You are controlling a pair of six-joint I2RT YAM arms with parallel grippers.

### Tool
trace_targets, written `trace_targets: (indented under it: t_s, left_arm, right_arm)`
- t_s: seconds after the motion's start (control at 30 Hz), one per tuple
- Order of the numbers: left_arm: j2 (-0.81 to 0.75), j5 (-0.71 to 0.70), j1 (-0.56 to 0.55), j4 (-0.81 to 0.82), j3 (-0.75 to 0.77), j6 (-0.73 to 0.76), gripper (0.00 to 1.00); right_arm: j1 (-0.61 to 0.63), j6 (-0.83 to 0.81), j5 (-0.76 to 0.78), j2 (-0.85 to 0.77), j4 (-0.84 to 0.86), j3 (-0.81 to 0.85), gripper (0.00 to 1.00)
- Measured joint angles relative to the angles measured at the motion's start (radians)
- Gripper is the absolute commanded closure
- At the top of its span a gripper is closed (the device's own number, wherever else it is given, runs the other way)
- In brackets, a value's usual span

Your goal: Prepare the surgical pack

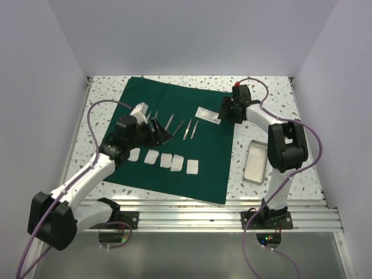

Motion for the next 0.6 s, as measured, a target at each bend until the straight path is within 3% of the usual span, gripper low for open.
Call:
trace_targets:
  t_s: [0.2, 0.37, 0.6]
  left_arm:
    - [0.194, -0.052, -0.066, 0.117, 0.171, -0.005, 0.31]
    - [0.264, -0.068, -0.116, 0.194, 0.208, -0.008, 0.32]
    - [0.330, -0.067, -0.127, 0.154, 0.242, -0.006, 0.32]
  right_arm:
    - [-0.020, -0.025, -0.022, 0.020, 0.011, 0.038, 0.37]
    - [-0.016, -0.027, -0.048, 0.102, 0.038, 0.129, 0.44]
    - [-0.016, -0.022, -0.049, 0.152, 0.018, 0.139, 0.49]
